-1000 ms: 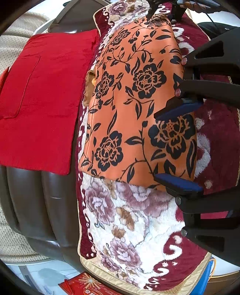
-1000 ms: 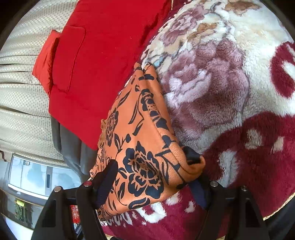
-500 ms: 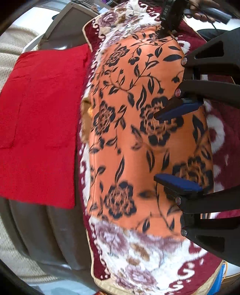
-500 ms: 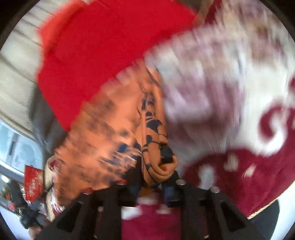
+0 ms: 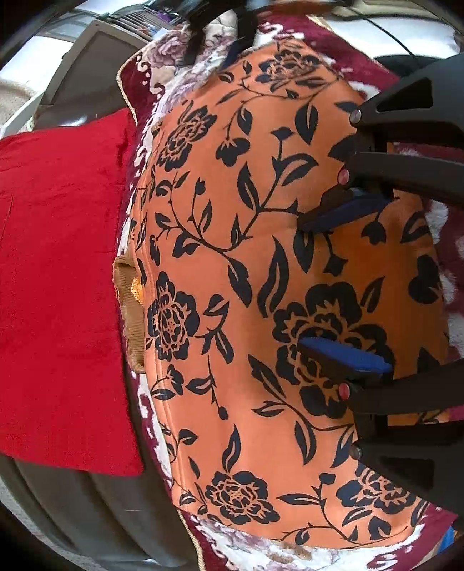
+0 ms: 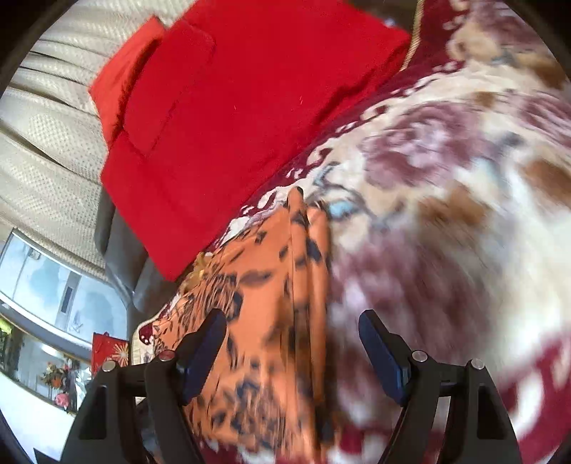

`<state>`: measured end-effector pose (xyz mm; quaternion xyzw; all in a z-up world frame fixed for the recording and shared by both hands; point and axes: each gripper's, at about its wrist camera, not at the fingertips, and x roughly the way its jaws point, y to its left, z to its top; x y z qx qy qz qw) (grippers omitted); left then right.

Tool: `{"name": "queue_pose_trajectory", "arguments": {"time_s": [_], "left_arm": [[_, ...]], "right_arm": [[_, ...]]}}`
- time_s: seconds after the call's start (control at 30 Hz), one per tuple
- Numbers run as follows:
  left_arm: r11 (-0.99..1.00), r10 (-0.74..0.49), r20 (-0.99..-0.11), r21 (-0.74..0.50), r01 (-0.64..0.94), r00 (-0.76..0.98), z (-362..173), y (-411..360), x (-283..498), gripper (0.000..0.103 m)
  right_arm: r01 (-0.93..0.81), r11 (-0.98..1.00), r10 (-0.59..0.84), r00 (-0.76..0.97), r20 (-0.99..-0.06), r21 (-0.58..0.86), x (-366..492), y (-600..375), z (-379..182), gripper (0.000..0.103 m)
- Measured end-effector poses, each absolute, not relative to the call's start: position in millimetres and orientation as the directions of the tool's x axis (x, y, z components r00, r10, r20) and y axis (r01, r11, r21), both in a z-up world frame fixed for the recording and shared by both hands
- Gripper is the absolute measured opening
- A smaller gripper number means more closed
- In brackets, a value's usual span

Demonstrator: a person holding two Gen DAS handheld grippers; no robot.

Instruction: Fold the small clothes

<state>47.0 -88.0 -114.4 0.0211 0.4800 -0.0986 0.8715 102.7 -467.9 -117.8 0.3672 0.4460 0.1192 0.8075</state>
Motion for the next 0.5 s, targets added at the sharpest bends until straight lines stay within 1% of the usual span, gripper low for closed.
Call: {"name": "queue_pose_trajectory", "arguments": {"time_s": [0.07, 0.1, 0.13, 0.17, 0.2, 0.27, 0.3, 0.33, 0.37, 0.4, 0.43, 0.47, 0.5], "left_arm": [[0.979, -0.149, -0.838, -0.050, 0.197, 0.525, -114.5, -88.7, 46.4, 0.065], [0.978, -0.150, -0.839, -0.050, 0.201, 0.523, -114.9, -88.4, 47.3, 0.066], [0.978, -0.151, -0.840, -0.050, 0.203, 0.522, -114.6, -87.7, 48.5, 0.066], [0.978, -0.152, -0.840, -0.050, 0.205, 0.521, -115.0, -87.6, 49.2, 0.067], [0.977, -0.151, -0.840, -0.048, 0.207, 0.522, -115.3, -87.4, 48.5, 0.068], [0.975, -0.155, -0.836, -0.045, 0.215, 0.527, -118.0, -88.1, 50.9, 0.070], [0.975, -0.160, -0.833, -0.049, 0.218, 0.529, -118.9, -88.2, 51.2, 0.070], [0.974, -0.165, -0.832, -0.054, 0.218, 0.530, -119.1, -87.3, 50.2, 0.071], [0.975, -0.166, -0.832, -0.058, 0.216, 0.530, -119.7, -86.5, 50.2, 0.071], [0.975, -0.165, -0.832, -0.058, 0.213, 0.529, -120.0, -86.5, 50.9, 0.071], [0.975, -0.163, -0.834, -0.056, 0.214, 0.527, -119.4, -86.5, 51.3, 0.071], [0.975, -0.165, -0.837, -0.056, 0.217, 0.522, -117.7, -86.1, 50.8, 0.071], [0.974, -0.172, -0.841, -0.066, 0.219, 0.513, -114.3, -83.3, 49.7, 0.071]], "right_arm": [[0.144, 0.722, 0.523, 0.526, -0.670, 0.676, 137.5, -460.7, -129.6, 0.080], [0.147, 0.721, 0.531, 0.511, -0.676, 0.678, 149.1, -456.4, -132.9, 0.077], [0.138, 0.725, 0.537, 0.501, -0.679, 0.675, 159.1, -452.0, -134.9, 0.071], [0.118, 0.743, 0.538, 0.481, -0.693, 0.659, 167.2, -445.0, -134.2, 0.022], [0.095, 0.774, 0.526, 0.453, -0.719, 0.626, 175.0, -433.2, -128.0, 0.013], [0.042, 0.857, 0.419, 0.523, -0.742, 0.513, 166.3, -417.4, -94.8, 0.013], [0.038, 0.874, 0.381, 0.565, -0.732, 0.484, 156.1, -416.2, -81.9, 0.013], [0.043, 0.878, 0.366, 0.583, -0.725, 0.477, 152.0, -418.1, -80.7, 0.013], [0.068, 0.887, 0.345, 0.562, -0.752, 0.457, 152.1, -418.4, -89.9, 0.013], [0.096, 0.895, 0.328, 0.521, -0.788, 0.436, 158.4, -417.5, -107.5, 0.015], [0.122, 0.896, 0.324, 0.479, -0.816, 0.427, 162.0, -417.5, -126.4, 0.020], [0.139, 0.885, 0.333, 0.477, -0.813, 0.444, 161.4, -420.4, -137.5, 0.030], [0.146, 0.873, 0.342, 0.499, -0.796, 0.466, 158.3, -423.8, -136.9, 0.032]]}}
